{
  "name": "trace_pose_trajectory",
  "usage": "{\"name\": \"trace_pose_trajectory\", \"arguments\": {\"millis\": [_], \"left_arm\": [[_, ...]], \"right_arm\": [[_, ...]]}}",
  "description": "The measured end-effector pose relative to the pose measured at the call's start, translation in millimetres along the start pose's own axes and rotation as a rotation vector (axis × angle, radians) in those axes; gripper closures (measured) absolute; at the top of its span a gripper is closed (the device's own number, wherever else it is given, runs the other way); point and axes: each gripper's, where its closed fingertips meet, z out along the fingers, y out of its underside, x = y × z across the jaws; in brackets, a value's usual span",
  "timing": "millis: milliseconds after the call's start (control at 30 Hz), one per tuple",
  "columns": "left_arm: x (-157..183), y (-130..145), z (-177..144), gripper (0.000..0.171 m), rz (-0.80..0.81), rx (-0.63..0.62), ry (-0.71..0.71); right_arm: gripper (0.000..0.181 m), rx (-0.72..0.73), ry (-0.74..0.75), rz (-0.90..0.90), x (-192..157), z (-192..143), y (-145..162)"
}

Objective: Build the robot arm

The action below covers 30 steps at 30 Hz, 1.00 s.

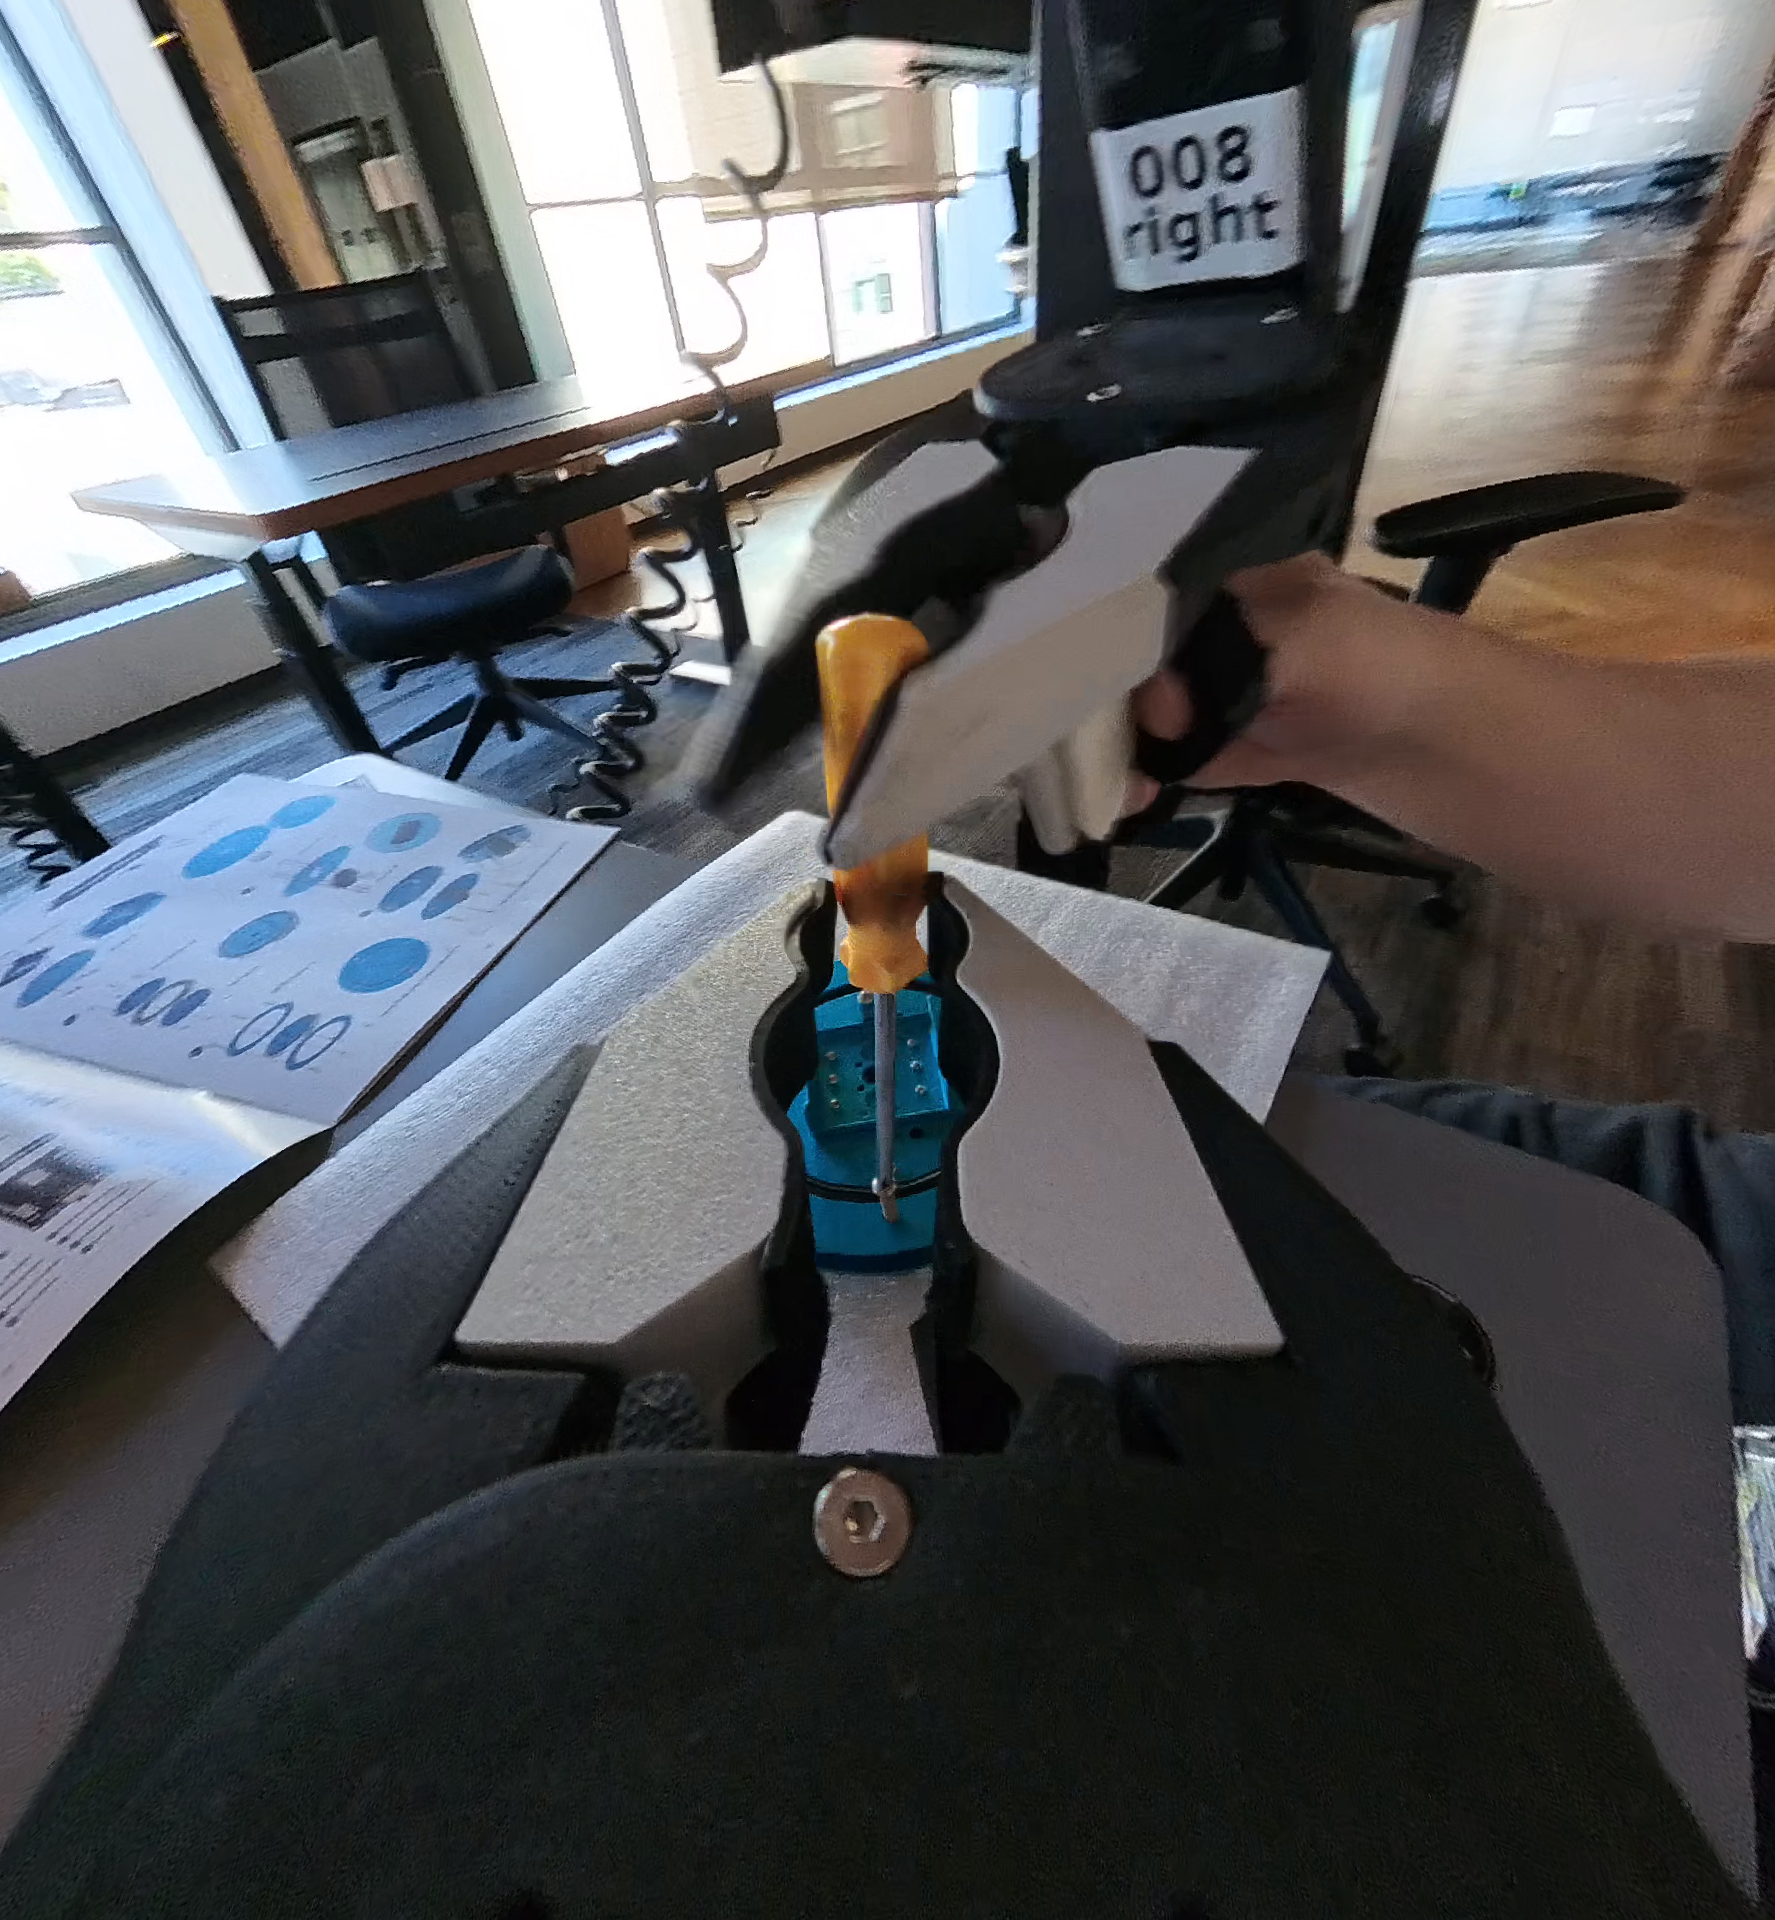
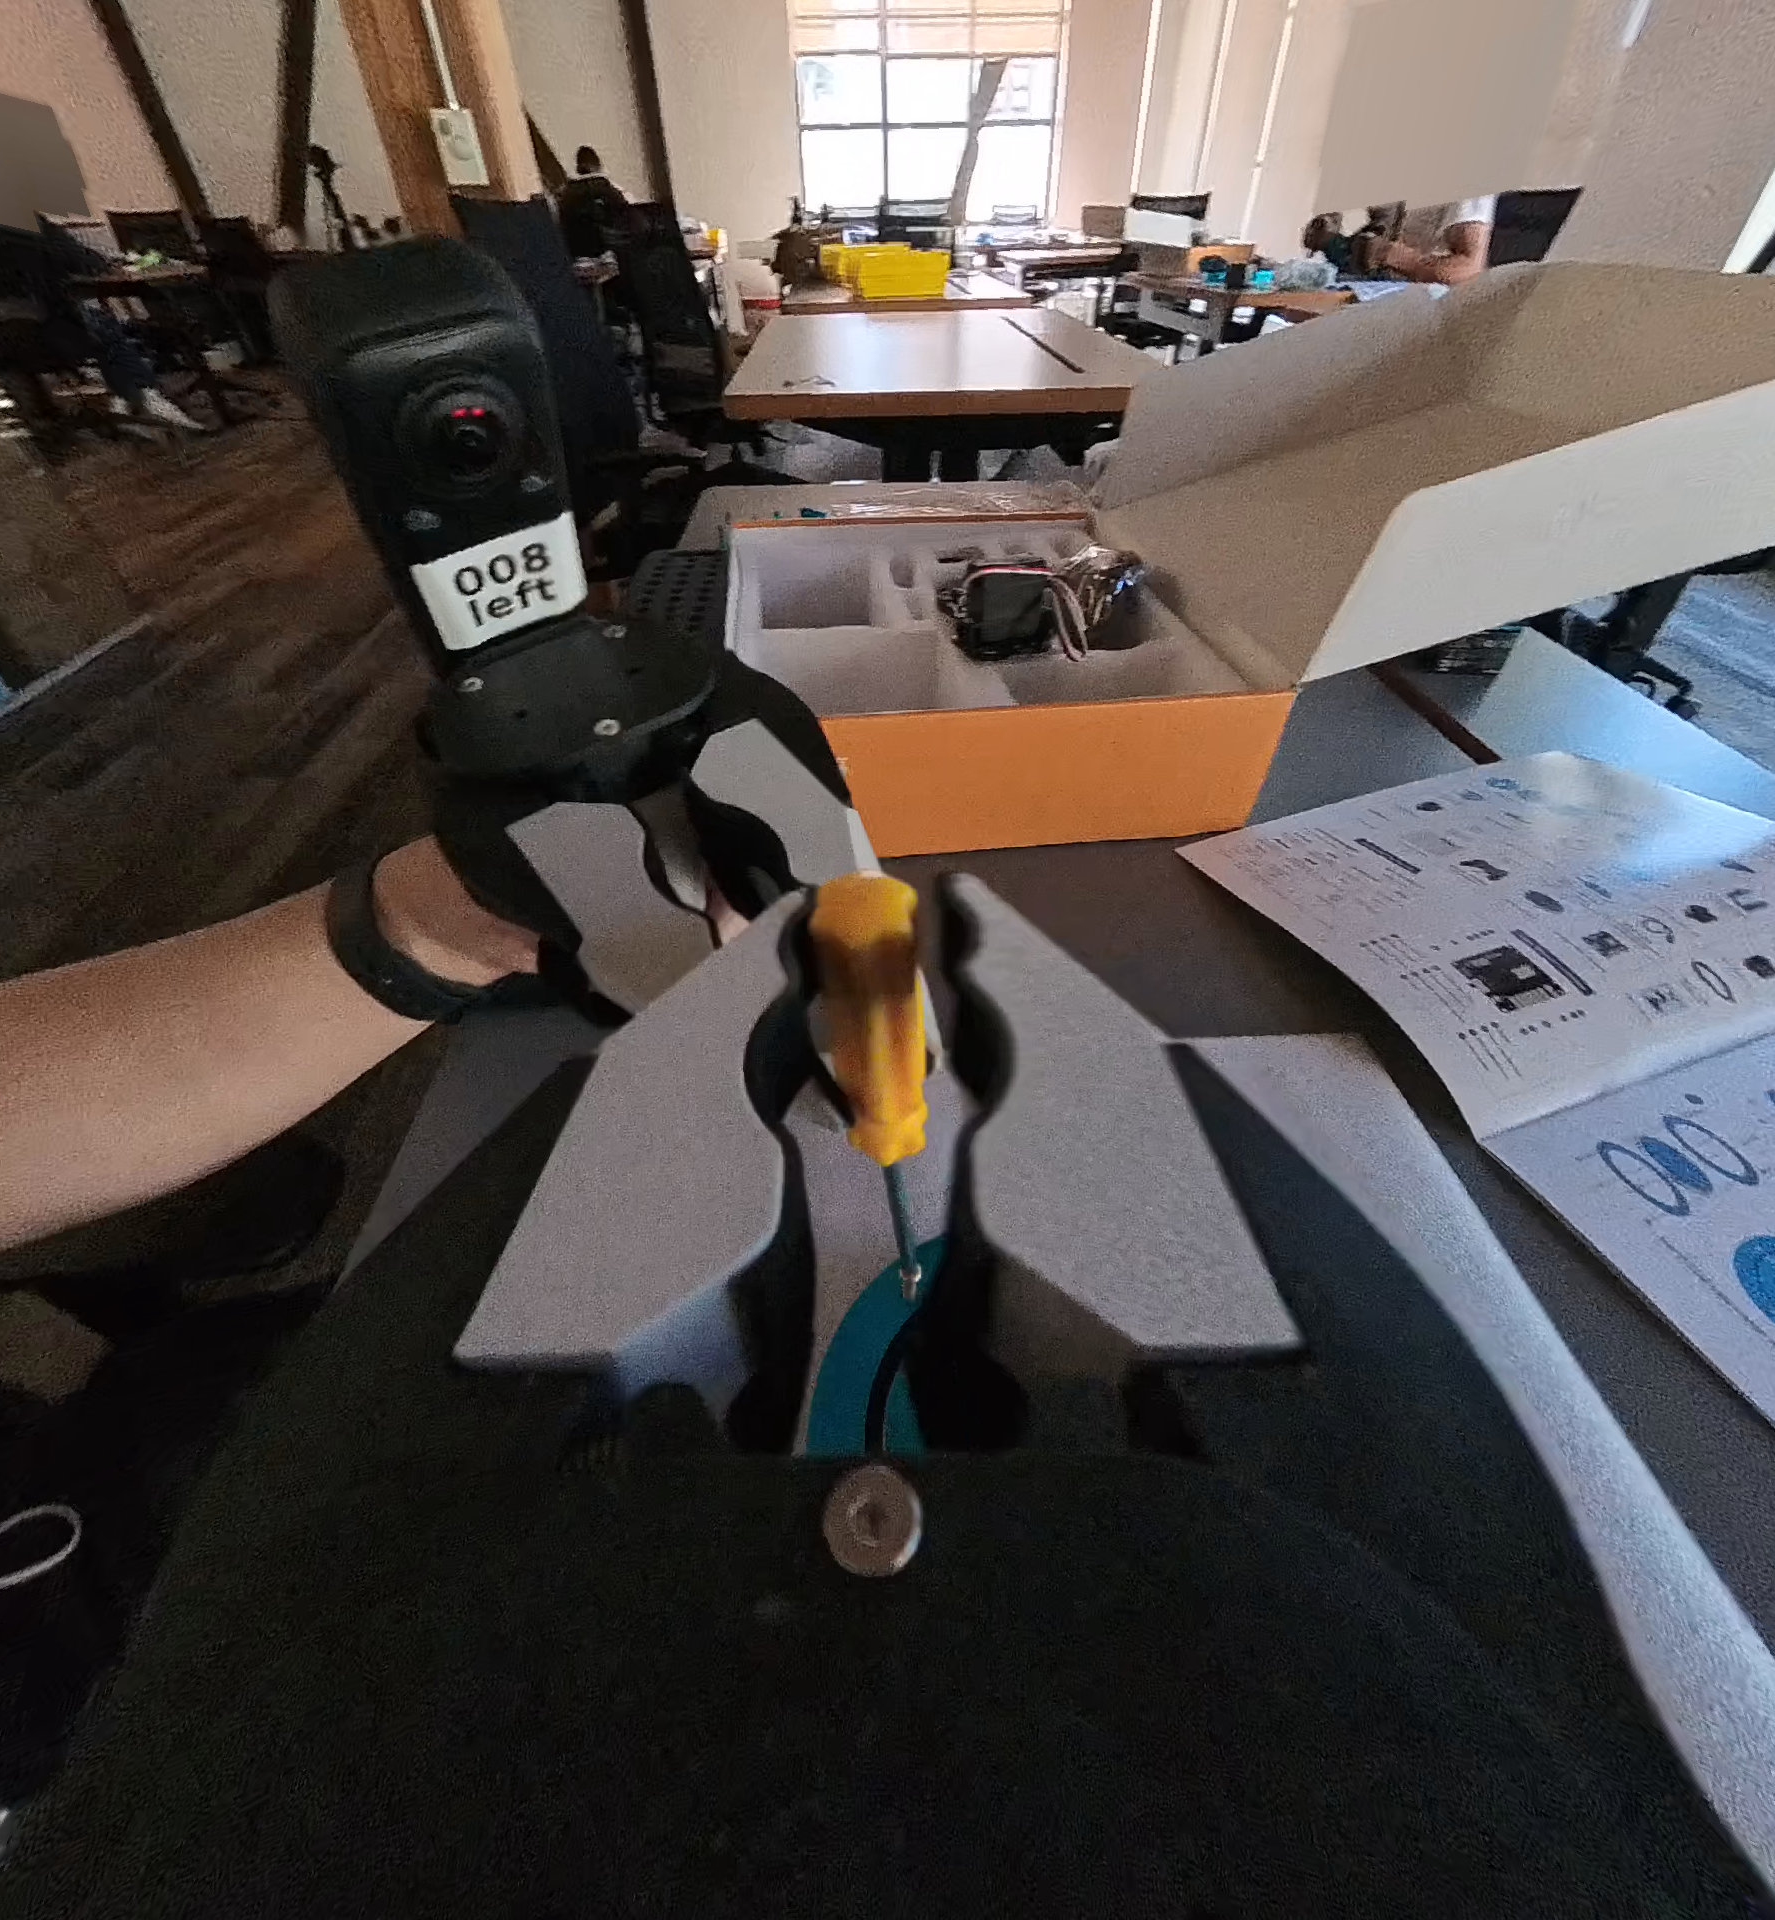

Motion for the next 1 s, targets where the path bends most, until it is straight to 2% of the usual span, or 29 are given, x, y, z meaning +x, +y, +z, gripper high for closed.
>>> {"name": "trace_pose_trajectory", "arguments": {"millis": [33,100,133,167,200,267,300,367,400,433,467,500,600,667,733,833,867,900,1000], "left_arm": [[0.7,-0.1,-0.4,0.157,-0.010,0.015,0.019],[0.1,0.5,-0.9,0.157,-0.033,0.026,0.018],[-2.0,1.9,-0.9,0.152,-0.046,0.016,-0.008],[-3.4,2.3,-0.7,0.135,-0.053,0.010,-0.039],[-4.3,2.4,-0.3,0.135,-0.052,0.007,-0.069],[-7.4,4.1,1.0,0.146,-0.035,-0.002,-0.128],[-3.1,4.3,2.2,0.158,-0.018,0.000,-0.113],[-1.3,4.5,2.3,0.158,-0.018,0.004,-0.101],[-0.5,4.8,1.5,0.158,-0.019,0.005,-0.085],[-1.5,5.2,0.1,0.158,-0.017,0.004,-0.079],[-3.1,5.6,-1.4,0.158,-0.019,0.003,-0.078],[-3.9,5.9,-2.5,0.158,-0.024,0.001,-0.070],[-4.8,6.2,-3.6,0.157,-0.036,0.002,-0.038],[-4.3,6.0,-3.3,0.157,-0.044,0.007,-0.016],[-2.2,5.6,-2.4,0.157,-0.049,0.017,0.009],[-6.9,5.6,-2.2,0.153,-0.078,0.023,-0.031],[-9.8,4.9,-2.6,0.137,-0.084,0.029,-0.068],[-11.0,3.6,-3.0,0.133,-0.084,0.036,-0.097],[-9.5,0.5,-3.2,0.150,-0.056,0.036,-0.141]], "right_arm": [[0.165,0.002,-0.026,-0.011,-2.9,0.8,0.5],[0.165,-0.003,0.035,-0.053,1.5,1.2,1.1],[0.165,-0.011,0.097,-0.069,5.4,1.5,1.2],[0.165,-0.018,0.145,-0.079,6.9,2.2,1.4],[0.165,-0.021,0.190,-0.078,7.6,2.7,1.4],[0.165,-0.013,0.260,-0.073,7.0,4.3,0.9],[0.165,-0.018,0.297,-0.067,7.7,4.9,1.0],[0.165,-0.042,0.309,-0.055,7.3,4.4,1.7],[0.165,-0.069,0.272,-0.067,4.0,5.1,2.5],[0.156,-0.093,0.225,-0.092,1.9,4.0,0.1],[0.138,-0.114,0.186,-0.128,1.4,2.4,-4.5],[0.137,-0.158,0.114,-0.176,-2.7,0.5,-7.1],[0.140,-0.265,-0.024,-0.278,-0.9,-8.1,-11.7],[0.145,-0.259,-0.153,-0.175,-7.7,-7.9,-15.1],[0.166,-0.234,-0.223,-0.089,-11.9,-7.5,-15.7],[0.167,-0.144,-0.110,-0.059,1.3,-7.8,-18.9],[0.167,-0.118,-0.049,-0.080,6.3,-9.9,-19.6],[0.167,-0.097,0.001,-0.093,8.9,-11.9,-20.1],[0.166,-0.057,0.137,-0.069,13.0,-13.6,-20.9]]}}
